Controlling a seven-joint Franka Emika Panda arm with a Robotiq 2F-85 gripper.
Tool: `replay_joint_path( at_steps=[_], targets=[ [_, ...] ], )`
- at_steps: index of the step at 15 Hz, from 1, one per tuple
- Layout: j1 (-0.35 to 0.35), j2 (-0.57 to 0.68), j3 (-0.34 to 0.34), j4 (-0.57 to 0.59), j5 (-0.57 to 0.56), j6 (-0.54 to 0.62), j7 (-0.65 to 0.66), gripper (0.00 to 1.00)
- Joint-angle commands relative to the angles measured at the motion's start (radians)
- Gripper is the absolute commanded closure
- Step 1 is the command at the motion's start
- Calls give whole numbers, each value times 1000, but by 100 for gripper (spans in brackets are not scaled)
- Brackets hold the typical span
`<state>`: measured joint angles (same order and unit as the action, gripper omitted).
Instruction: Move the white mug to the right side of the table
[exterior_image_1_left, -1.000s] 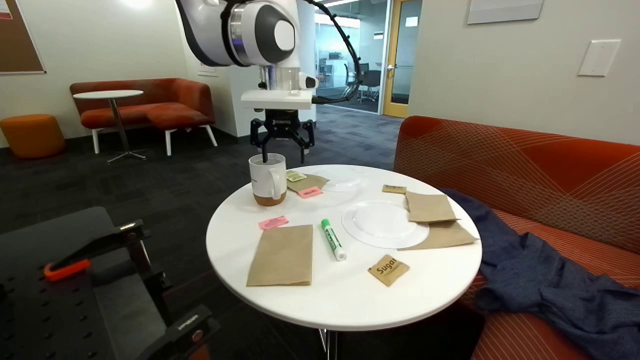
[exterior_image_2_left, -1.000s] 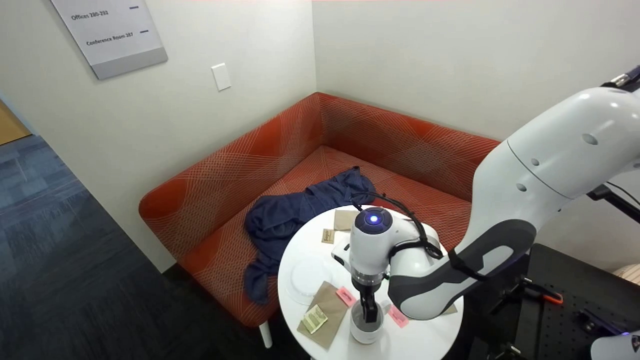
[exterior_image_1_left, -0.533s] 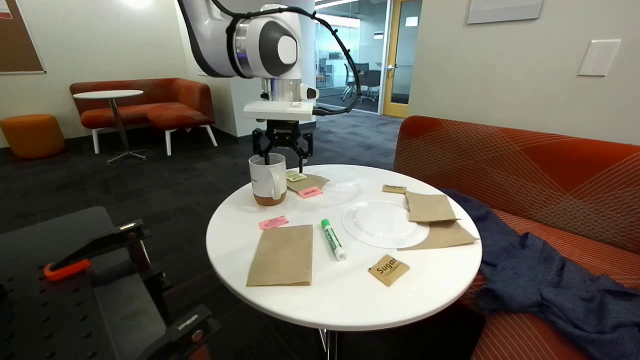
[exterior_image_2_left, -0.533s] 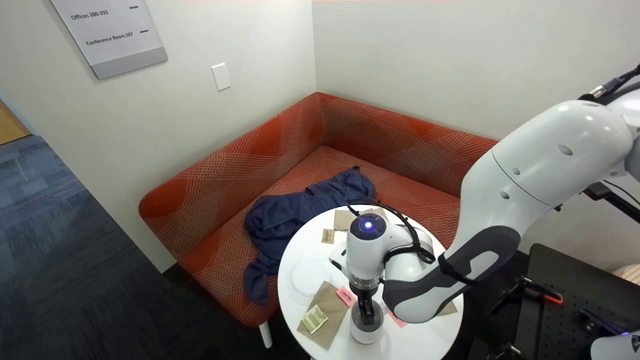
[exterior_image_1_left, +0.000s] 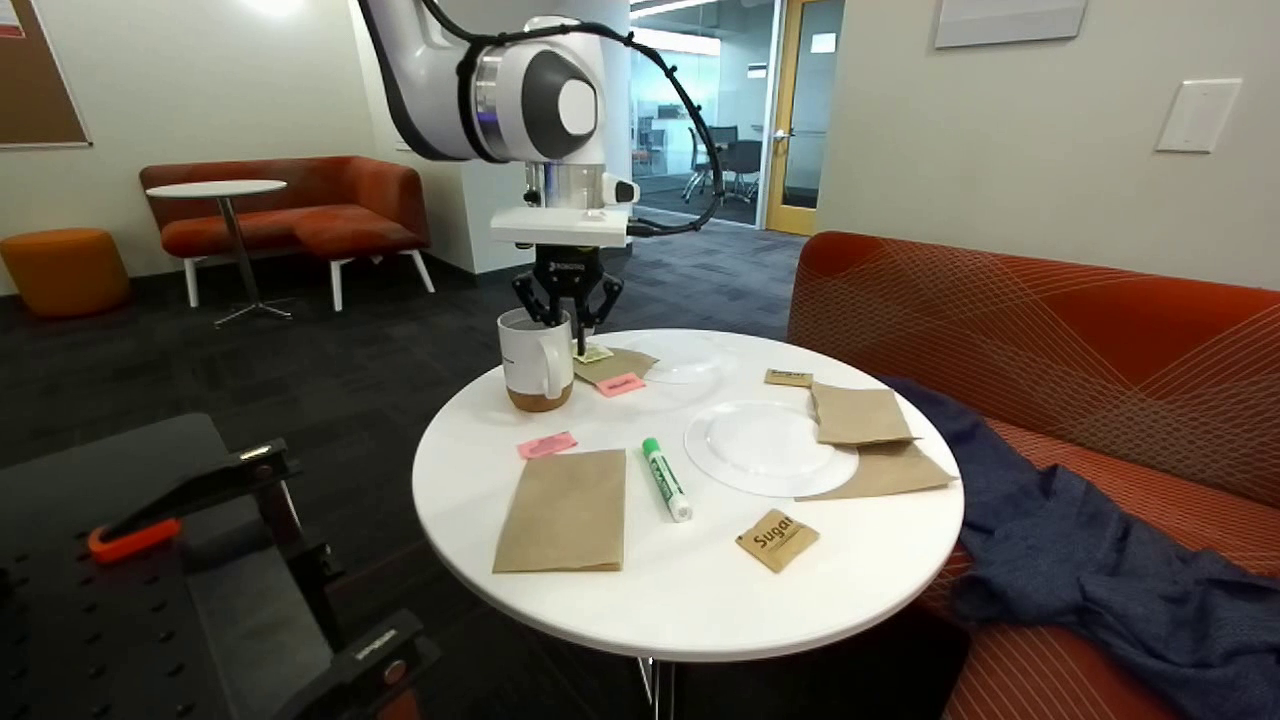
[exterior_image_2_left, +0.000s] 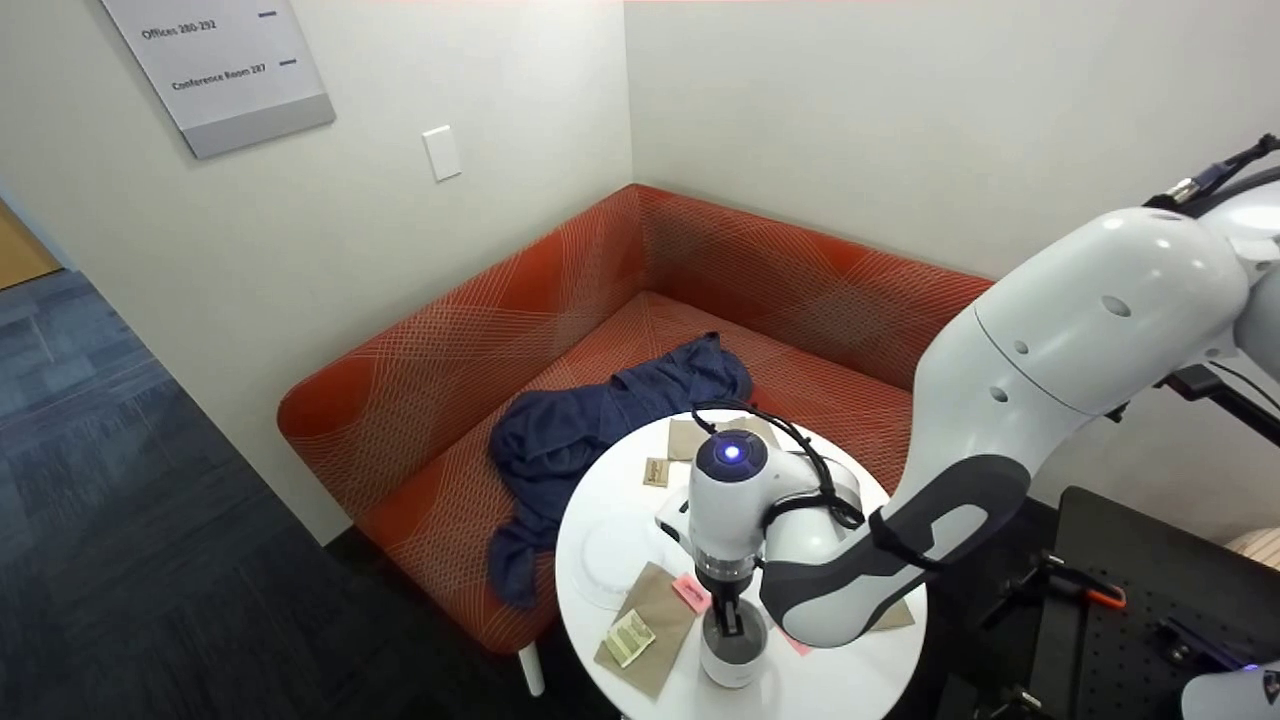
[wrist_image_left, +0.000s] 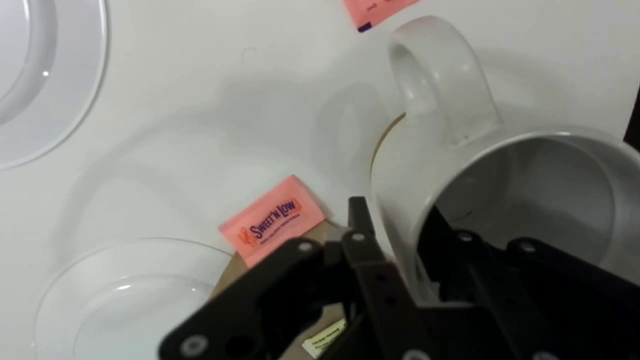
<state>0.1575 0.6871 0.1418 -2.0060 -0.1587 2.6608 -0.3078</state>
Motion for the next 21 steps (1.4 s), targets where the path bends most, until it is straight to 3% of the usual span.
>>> replay_joint_path(
  at_steps=[1,10,21],
  targets=[
    [8,8,-5,25,-23,-21,23,99],
    [-4,-57,-17,-7,-12,-45,44,97],
    [-13,-119,-150,20,-26,-65,189,97]
  ],
)
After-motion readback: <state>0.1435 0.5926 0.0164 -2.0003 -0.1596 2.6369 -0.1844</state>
